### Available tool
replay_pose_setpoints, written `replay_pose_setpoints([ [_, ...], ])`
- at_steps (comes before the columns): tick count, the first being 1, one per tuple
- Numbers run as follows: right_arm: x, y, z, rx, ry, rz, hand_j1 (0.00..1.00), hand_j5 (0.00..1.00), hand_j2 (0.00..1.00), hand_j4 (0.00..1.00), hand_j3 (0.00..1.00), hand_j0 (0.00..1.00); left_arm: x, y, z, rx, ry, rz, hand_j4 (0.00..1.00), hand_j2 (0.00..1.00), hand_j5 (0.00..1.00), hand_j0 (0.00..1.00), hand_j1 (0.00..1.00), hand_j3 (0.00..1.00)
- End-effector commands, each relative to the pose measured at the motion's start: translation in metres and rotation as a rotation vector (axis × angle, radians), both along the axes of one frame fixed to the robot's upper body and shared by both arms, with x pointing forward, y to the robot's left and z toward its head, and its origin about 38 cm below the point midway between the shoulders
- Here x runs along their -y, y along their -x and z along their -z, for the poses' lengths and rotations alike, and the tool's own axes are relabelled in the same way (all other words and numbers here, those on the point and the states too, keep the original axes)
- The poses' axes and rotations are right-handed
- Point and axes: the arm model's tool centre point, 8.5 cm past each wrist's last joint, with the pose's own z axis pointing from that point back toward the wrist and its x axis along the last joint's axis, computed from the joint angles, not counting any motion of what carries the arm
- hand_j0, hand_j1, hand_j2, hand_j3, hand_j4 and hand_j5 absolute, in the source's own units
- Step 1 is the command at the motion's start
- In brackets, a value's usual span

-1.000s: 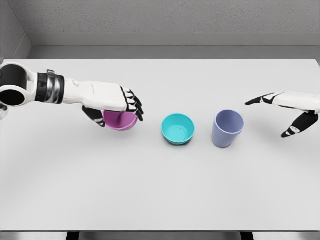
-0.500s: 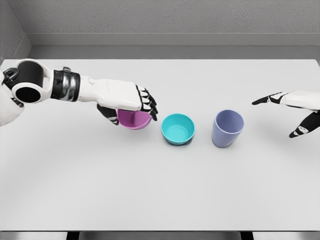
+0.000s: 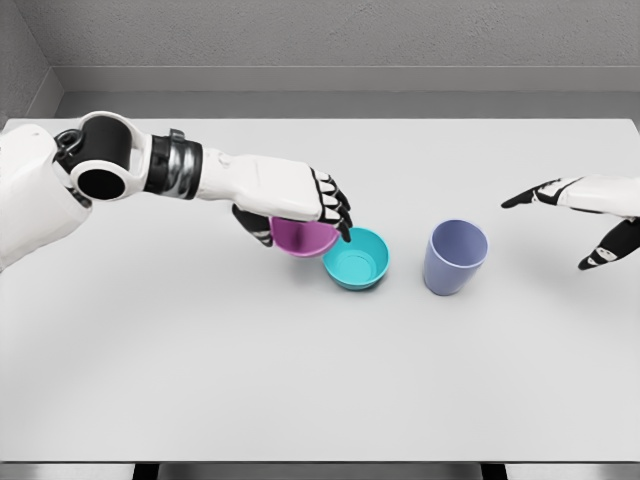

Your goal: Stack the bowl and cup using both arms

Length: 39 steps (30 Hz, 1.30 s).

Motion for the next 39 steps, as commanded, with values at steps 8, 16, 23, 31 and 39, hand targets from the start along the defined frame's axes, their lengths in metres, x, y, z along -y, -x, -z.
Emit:
replay_pose_setpoints([
  [8, 0.001, -0.001, 0.001, 0.013, 0.043, -0.005, 0.98, 0.98, 0.98, 0.98, 0.98, 0.98, 0.021, 0.0, -0.001, 0.005, 0.015, 0.028, 0.81, 0.81, 0.81, 0.81, 0.81, 0.81],
  [16, 0.0, -0.001, 0.001, 0.017, 0.052, -0.01, 0.98, 0.98, 0.98, 0.98, 0.98, 0.98, 0.038, -0.001, 0.004, 0.007, 0.015, 0.047, 0.82, 0.82, 0.82, 0.82, 0.82, 0.82],
  [23, -0.006, -0.003, 0.001, 0.033, 0.075, -0.029, 0.98, 0.98, 0.98, 0.98, 0.98, 0.98, 0.05, 0.001, 0.006, 0.007, 0.02, 0.066, 0.82, 0.82, 0.82, 0.82, 0.82, 0.82],
  [31, -0.009, -0.003, 0.002, 0.034, 0.071, -0.038, 0.98, 0.98, 0.98, 0.98, 0.98, 0.98, 0.056, -0.002, 0.015, -0.006, 0.012, 0.057, 0.82, 0.82, 0.82, 0.82, 0.82, 0.82],
  [39, -0.01, -0.003, 0.002, 0.036, 0.069, -0.04, 0.99, 0.99, 0.99, 0.99, 0.99, 0.99, 0.066, -0.003, 0.022, -0.002, -0.001, 0.061, 0.83, 0.83, 0.83, 0.83, 0.83, 0.83],
])
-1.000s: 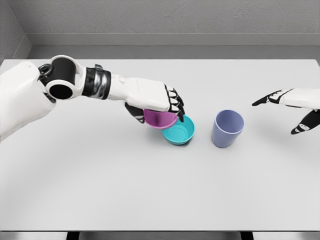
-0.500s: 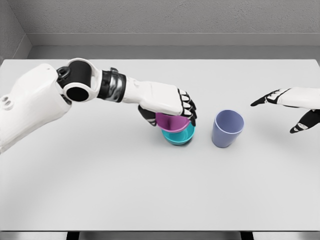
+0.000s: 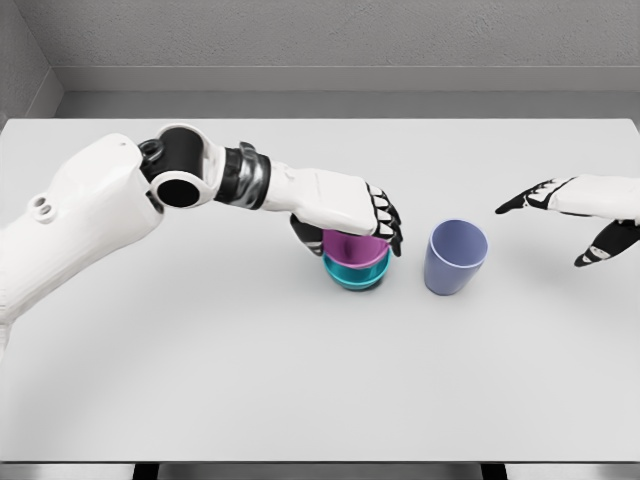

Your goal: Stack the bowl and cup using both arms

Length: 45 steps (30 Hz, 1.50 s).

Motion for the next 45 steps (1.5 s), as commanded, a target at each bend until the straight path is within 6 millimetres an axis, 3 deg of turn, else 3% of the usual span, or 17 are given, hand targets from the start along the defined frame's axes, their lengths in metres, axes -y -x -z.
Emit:
replay_pose_setpoints([
  [1, 0.0, 0.0, -0.001, 0.0, -0.004, 0.002, 0.99, 0.99, 0.99, 0.99, 0.99, 0.99, 0.002, 0.0, 0.001, 0.0, -0.002, 0.0, 0.83, 0.83, 0.83, 0.83, 0.83, 0.83],
  [17, -0.02, -0.009, 0.007, 0.007, -0.029, -0.029, 0.99, 0.99, 0.99, 0.99, 0.99, 0.99, 0.0, 0.001, 0.014, -0.027, -0.004, -0.012, 0.85, 0.85, 0.85, 0.85, 0.85, 0.85],
  [21, -0.022, -0.011, 0.006, 0.015, -0.026, -0.035, 0.99, 0.99, 0.99, 0.99, 0.99, 0.99, -0.001, 0.0, 0.016, -0.015, -0.018, -0.016, 0.99, 0.99, 0.99, 0.99, 0.99, 0.99],
  [34, -0.029, -0.008, 0.003, 0.02, -0.031, -0.061, 1.0, 1.0, 1.0, 1.0, 1.0, 1.0, -0.002, -0.001, 0.014, -0.013, -0.013, -0.02, 1.0, 1.0, 1.0, 1.0, 1.0, 1.0],
  [38, -0.03, -0.008, 0.003, 0.02, -0.033, -0.063, 1.0, 1.0, 1.0, 1.0, 1.0, 1.0, -0.005, -0.002, 0.005, -0.002, 0.0, -0.021, 1.0, 1.0, 1.0, 1.0, 1.0, 1.0],
  [45, -0.041, -0.01, 0.006, 0.02, -0.052, -0.084, 0.99, 0.99, 0.99, 0.99, 0.99, 0.99, -0.059, 0.001, -0.02, 0.034, 0.014, -0.073, 1.0, 1.0, 1.0, 1.0, 1.0, 1.0],
])
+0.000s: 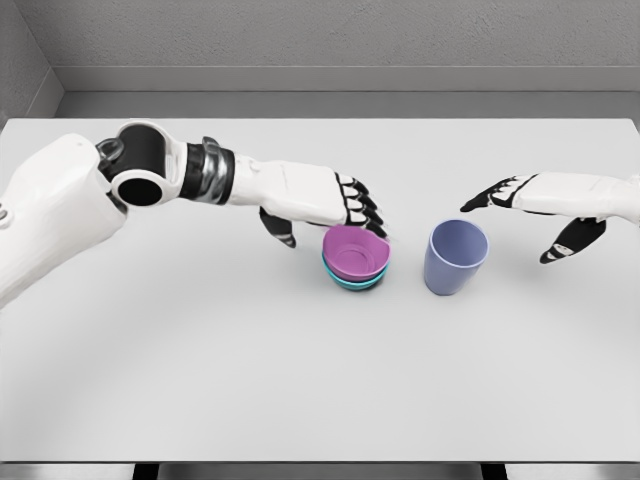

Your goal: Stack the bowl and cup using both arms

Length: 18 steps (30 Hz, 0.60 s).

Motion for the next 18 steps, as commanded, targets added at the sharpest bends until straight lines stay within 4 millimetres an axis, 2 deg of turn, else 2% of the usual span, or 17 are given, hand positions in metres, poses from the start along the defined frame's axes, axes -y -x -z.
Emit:
replay_pose_setpoints([
  [1, -0.004, -0.001, 0.001, -0.001, -0.012, -0.006, 0.99, 0.99, 0.99, 0.99, 0.99, 0.99, -0.025, 0.005, -0.019, 0.015, 0.028, -0.02, 1.0, 1.0, 1.0, 1.0, 1.0, 1.0],
  [3, -0.005, -0.001, 0.001, -0.001, -0.013, -0.007, 1.0, 1.0, 1.0, 1.0, 1.0, 1.0, -0.057, 0.012, -0.04, 0.02, 0.059, -0.051, 1.0, 1.0, 1.0, 1.0, 1.0, 1.0],
  [5, -0.006, -0.001, 0.001, -0.001, -0.014, -0.009, 0.99, 0.99, 0.99, 0.99, 0.99, 0.99, -0.098, 0.014, -0.048, 0.023, 0.058, -0.128, 1.0, 1.0, 1.0, 1.0, 1.0, 1.0],
  [8, -0.011, 0.001, 0.0, 0.002, -0.019, -0.025, 0.99, 0.99, 0.99, 0.99, 0.99, 0.99, -0.156, 0.013, -0.075, 0.119, 0.325, -0.285, 1.0, 1.0, 1.0, 1.0, 1.0, 1.0],
  [10, -0.012, 0.001, 0.0, 0.002, -0.021, -0.029, 0.99, 0.99, 0.99, 0.99, 0.99, 0.99, -0.181, 0.015, -0.079, 0.156, 0.485, -0.36, 1.0, 1.0, 1.0, 1.0, 1.0, 1.0],
  [12, -0.015, 0.001, 0.0, 0.001, -0.025, -0.032, 0.99, 0.99, 0.99, 0.99, 0.99, 0.99, -0.212, 0.021, -0.067, 0.166, 0.593, -0.457, 1.0, 1.0, 1.0, 1.0, 1.0, 1.0],
  [13, -0.015, 0.001, 0.0, 0.001, -0.025, -0.032, 0.99, 0.99, 0.99, 0.99, 0.99, 0.99, -0.23, 0.023, -0.055, 0.151, 0.615, -0.52, 1.0, 1.0, 1.0, 1.0, 1.0, 1.0],
  [15, -0.015, 0.0, 0.0, 0.001, -0.026, -0.033, 1.0, 1.0, 1.0, 1.0, 1.0, 1.0, -0.258, 0.024, -0.043, 0.146, 0.639, -0.609, 1.0, 1.0, 1.0, 1.0, 1.0, 1.0],
  [17, -0.015, 0.0, 0.001, 0.001, -0.026, -0.031, 0.99, 0.99, 0.99, 0.99, 0.99, 0.99, -0.259, 0.025, -0.03, 0.122, 0.639, -0.628, 1.0, 1.0, 1.0, 1.0, 1.0, 1.0],
  [18, -0.015, 0.0, 0.0, 0.002, -0.026, -0.031, 1.0, 1.0, 1.0, 1.0, 1.0, 1.0, -0.267, 0.028, -0.014, 0.094, 0.642, -0.669, 1.0, 1.0, 1.0, 1.0, 1.0, 1.0],
])
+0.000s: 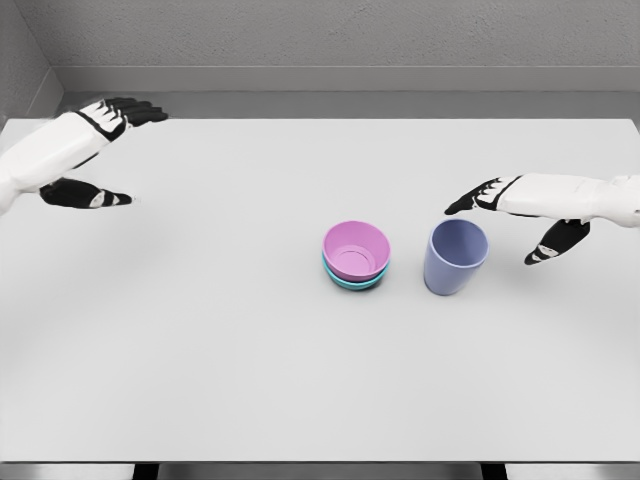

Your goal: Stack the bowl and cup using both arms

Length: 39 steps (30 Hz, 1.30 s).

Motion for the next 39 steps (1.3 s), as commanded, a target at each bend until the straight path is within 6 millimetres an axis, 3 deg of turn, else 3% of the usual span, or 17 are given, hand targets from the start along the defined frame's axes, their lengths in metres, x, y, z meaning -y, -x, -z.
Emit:
replay_pose_setpoints([
  [1, 0.0, 0.0, -0.001, -0.001, -0.005, 0.003, 1.0, 1.0, 1.0, 1.0, 1.0, 1.0, -0.027, -0.008, -0.005, 0.024, 0.048, -0.094, 1.0, 1.0, 1.0, 1.0, 1.0, 1.0],
  [3, 0.0, 0.0, -0.001, -0.001, -0.005, 0.003, 1.0, 1.0, 1.0, 1.0, 1.0, 1.0, -0.014, -0.012, 0.017, -0.009, 0.083, -0.093, 1.0, 1.0, 1.0, 1.0, 1.0, 1.0],
  [6, -0.005, -0.001, 0.001, -0.003, -0.015, -0.007, 0.99, 0.99, 0.99, 0.99, 0.99, 0.99, -0.012, -0.015, 0.052, -0.07, 0.105, -0.131, 1.0, 1.0, 1.0, 1.0, 1.0, 1.0],
  [7, -0.005, -0.001, 0.001, -0.003, -0.015, -0.007, 1.0, 1.0, 1.0, 1.0, 1.0, 1.0, -0.006, -0.017, 0.054, -0.065, 0.141, -0.133, 1.0, 1.0, 1.0, 1.0, 1.0, 1.0],
  [9, -0.006, -0.001, 0.001, -0.003, -0.015, -0.008, 1.0, 1.0, 1.0, 1.0, 1.0, 1.0, -0.02, -0.013, 0.06, -0.079, 0.151, -0.175, 1.0, 1.0, 1.0, 1.0, 1.0, 1.0],
  [39, -0.033, -0.002, 0.015, -0.026, -0.049, -0.062, 0.99, 0.99, 0.99, 0.99, 0.99, 0.99, -0.027, -0.012, 0.071, -0.101, 0.175, -0.207, 1.0, 1.0, 1.0, 1.0, 1.0, 1.0],
])
